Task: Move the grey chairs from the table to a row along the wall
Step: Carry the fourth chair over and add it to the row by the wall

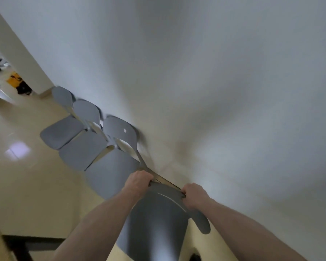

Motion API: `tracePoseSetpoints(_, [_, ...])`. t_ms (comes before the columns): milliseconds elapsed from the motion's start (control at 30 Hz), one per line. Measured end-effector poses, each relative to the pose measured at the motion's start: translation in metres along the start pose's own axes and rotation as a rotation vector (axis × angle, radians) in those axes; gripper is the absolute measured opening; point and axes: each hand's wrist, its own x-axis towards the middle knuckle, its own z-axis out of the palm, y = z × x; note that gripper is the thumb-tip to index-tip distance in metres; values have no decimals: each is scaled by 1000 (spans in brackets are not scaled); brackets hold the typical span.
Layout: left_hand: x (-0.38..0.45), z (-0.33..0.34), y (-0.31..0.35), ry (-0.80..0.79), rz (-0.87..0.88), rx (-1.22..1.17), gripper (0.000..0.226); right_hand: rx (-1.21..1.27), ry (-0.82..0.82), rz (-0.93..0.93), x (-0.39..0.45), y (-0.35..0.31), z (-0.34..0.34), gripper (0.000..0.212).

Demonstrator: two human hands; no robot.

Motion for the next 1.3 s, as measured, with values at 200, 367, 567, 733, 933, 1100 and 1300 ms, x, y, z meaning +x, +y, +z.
tracePoseSetpoints(200, [35,4,-46,-122,54,33,9,-9,-40,76,41,-31,7,19])
tracePoseSetpoints(367, [72,7,-93,-152,104,29,12,18,-3,174,81,-60,13,20])
tracePoseSetpoints(567, [98,9,-119,-140,153,15,15,-22,32,227,105,-77,11,21])
tracePoseSetpoints(733, [121,8,-135,-141,130,-47,19,-20,47,251,131,-85,7,20])
tracePoseSetpoints(933, [161,10,-144,-147,31,-177,23,-45,94,223,176,-79,-4,19])
tracePoseSetpoints(1100, [199,30,-146,-131,44,-252,40,-67,112,224,218,-52,-16,13])
tracePoseSetpoints(1300, [228,43,-145,-123,46,-277,60,-58,153,220,252,-31,-21,18])
